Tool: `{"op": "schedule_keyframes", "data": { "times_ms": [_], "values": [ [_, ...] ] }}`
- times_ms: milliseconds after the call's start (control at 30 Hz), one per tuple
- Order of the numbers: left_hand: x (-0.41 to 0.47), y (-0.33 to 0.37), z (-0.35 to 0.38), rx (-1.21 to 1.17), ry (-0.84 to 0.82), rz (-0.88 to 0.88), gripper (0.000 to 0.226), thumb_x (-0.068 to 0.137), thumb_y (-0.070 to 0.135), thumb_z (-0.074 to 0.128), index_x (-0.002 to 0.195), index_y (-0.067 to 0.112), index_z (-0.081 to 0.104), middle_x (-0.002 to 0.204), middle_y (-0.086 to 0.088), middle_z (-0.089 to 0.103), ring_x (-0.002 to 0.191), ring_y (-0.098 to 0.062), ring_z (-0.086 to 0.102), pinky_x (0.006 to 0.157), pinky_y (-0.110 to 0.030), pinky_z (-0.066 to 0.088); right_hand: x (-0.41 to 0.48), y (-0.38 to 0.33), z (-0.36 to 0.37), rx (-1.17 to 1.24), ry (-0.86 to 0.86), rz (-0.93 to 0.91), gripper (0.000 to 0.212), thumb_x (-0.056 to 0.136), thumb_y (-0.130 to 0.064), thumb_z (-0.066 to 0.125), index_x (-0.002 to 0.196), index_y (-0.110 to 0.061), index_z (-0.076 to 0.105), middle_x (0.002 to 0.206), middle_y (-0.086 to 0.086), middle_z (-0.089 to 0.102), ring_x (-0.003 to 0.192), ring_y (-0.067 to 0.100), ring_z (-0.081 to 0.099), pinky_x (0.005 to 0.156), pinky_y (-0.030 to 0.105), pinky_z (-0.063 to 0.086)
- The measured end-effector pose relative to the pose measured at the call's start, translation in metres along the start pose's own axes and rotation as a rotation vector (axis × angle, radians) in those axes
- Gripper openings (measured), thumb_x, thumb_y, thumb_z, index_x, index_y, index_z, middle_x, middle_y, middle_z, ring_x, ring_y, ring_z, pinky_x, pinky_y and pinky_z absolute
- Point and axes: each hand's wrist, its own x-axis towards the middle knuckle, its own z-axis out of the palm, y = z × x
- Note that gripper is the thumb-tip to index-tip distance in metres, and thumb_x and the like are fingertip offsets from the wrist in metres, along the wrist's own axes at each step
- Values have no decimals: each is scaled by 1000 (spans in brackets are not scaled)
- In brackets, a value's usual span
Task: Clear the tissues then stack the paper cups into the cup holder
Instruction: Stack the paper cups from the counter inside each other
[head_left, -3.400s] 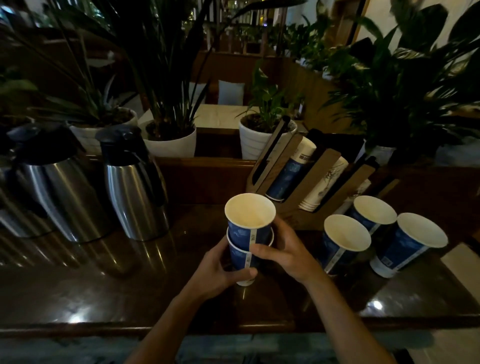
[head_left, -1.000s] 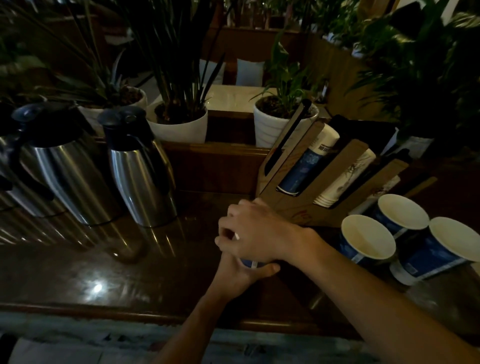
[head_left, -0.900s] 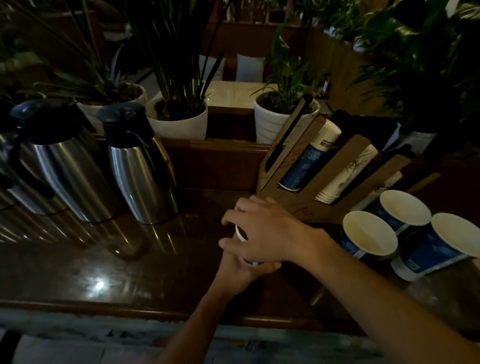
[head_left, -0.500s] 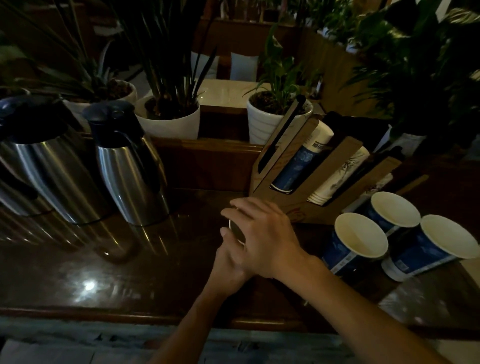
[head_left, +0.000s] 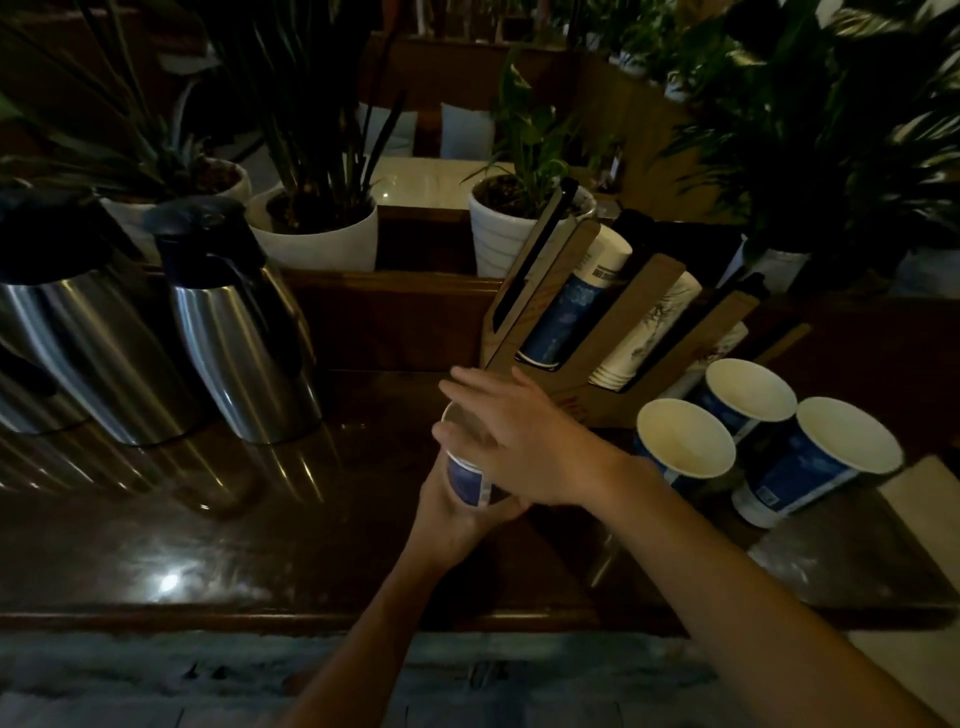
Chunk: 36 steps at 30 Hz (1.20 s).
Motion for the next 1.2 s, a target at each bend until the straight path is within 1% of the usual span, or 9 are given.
{"op": "schedule_keyframes", "data": {
  "times_ms": [67, 200, 333, 433, 533, 800, 900, 1033, 1200],
  "values": [
    [1, -3, 3, -30, 18, -49, 102, 64, 35, 100, 149, 12, 48, 142, -8, 66, 133, -27, 64, 110, -61, 51, -11, 11, -13, 48, 58, 19, 57, 105, -46, 40, 156, -20, 34, 166, -2, 26, 152, 8, 18, 120, 32, 8],
    [2, -5, 9, -15, 29, -82, 107, 60, 39, 100, 151, 20, 47, 143, 4, 66, 134, -13, 63, 115, -53, 51, -37, 37, -43, 104, 216, 112, 49, 104, -43, 45, 150, -25, 45, 160, -3, 39, 146, 14, 35, 110, 27, 29],
    [4, -1, 18, -57, 15, -93, 126, 49, 59, 101, 154, 21, 43, 146, 4, 63, 136, -14, 61, 116, -50, 49, -59, 62, -60, 44, 232, 201, 61, 101, -54, 45, 155, -26, 37, 164, 1, 32, 150, 18, 28, 110, 27, 24],
    [4, 2, 26, -63, 2, -89, 128, 45, 64, 99, 153, 22, 44, 145, 7, 64, 134, -8, 62, 115, -46, 51, -72, 79, -59, -32, 121, 288, 76, 95, -68, 40, 160, -32, 21, 169, 2, 15, 155, 21, 12, 122, 43, 17],
    [6, 3, 33, -62, -9, -95, 130, 44, 64, 100, 154, 23, 43, 145, 6, 63, 135, -12, 61, 116, -50, 50, -81, 95, -47, -99, 35, 347, 88, 88, -79, 37, 160, -35, 11, 170, 1, 5, 156, 23, 4, 123, 49, 9],
    [7, 2, 36, -43, -3, -116, 128, 45, 60, 102, 153, 24, 43, 143, 5, 64, 135, -17, 61, 115, -53, 50, -91, 116, -21, -207, 65, 397, 95, 82, -80, 50, 157, -33, 18, 166, 3, 21, 150, 31, 23, 115, 53, 26],
    [8, 2, 37, -46, -5, -114, 130, 43, 63, 100, 153, 23, 42, 143, 4, 64, 135, -17, 61, 115, -53, 50, -90, 116, -19, -258, 109, 398, 83, 84, -72, 53, 153, -31, 32, 154, 5, 39, 140, 33, 38, 109, 51, 38],
    [7, 1, 37, -50, -9, -113, 132, 41, 65, 100, 152, 22, 44, 141, 5, 65, 132, -14, 63, 113, -49, 52, -88, 120, -24, -198, 187, 419, 71, 84, -64, 56, 143, -26, 44, 131, 5, 59, 119, 30, 55, 90, 37, 44],
    [7, 0, 36, -64, -22, -106, 132, 40, 65, 100, 151, 23, 44, 139, 7, 66, 130, -10, 63, 111, -40, 53, -87, 113, -57, -90, 297, 393, 48, 81, -63, 58, 113, -27, 56, 98, -1, 64, 91, 22, 59, 74, 35, 45]
  ]
}}
